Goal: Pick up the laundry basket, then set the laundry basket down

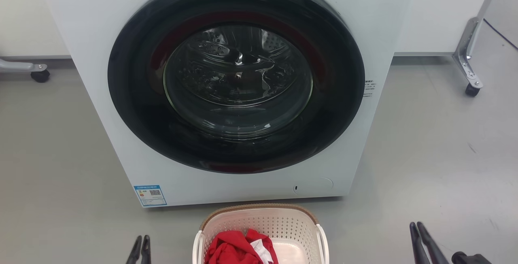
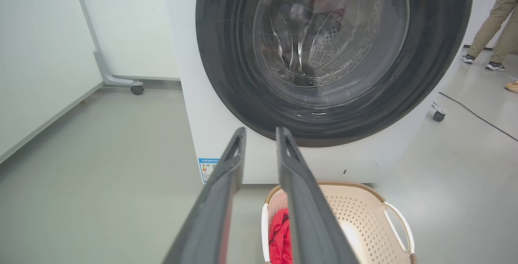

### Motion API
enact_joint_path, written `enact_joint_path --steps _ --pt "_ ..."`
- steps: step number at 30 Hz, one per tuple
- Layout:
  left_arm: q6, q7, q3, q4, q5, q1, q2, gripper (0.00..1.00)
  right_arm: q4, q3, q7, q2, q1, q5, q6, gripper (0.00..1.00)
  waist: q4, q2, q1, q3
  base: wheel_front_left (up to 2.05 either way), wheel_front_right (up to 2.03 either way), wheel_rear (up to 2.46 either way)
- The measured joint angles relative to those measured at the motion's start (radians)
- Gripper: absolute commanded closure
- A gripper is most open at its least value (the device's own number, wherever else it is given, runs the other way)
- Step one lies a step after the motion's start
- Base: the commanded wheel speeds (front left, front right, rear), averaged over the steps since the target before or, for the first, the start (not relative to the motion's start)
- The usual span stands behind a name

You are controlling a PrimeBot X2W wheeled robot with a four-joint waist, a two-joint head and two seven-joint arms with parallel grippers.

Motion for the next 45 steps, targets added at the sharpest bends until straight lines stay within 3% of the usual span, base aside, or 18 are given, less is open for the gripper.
enact_joint_path --steps 7,45 --pt "-0.01 0.012 0.012 0.019 -0.032 0.011 -0.01 1.0 0.014 -0.022 0.013 0.017 0.016 0.04 0.01 1.0 0.0 0.0 0.0 0.001 0.0 0.0 0.0" --pt "-0.108 0.142 0.123 0.078 -0.574 -0.048 -0.047 1.0 0.053 -0.192 0.169 0.098 -0.02 0.564 0.107 1.0 0.004 0.0 0.0 0.009 0.0 0.0 0.0"
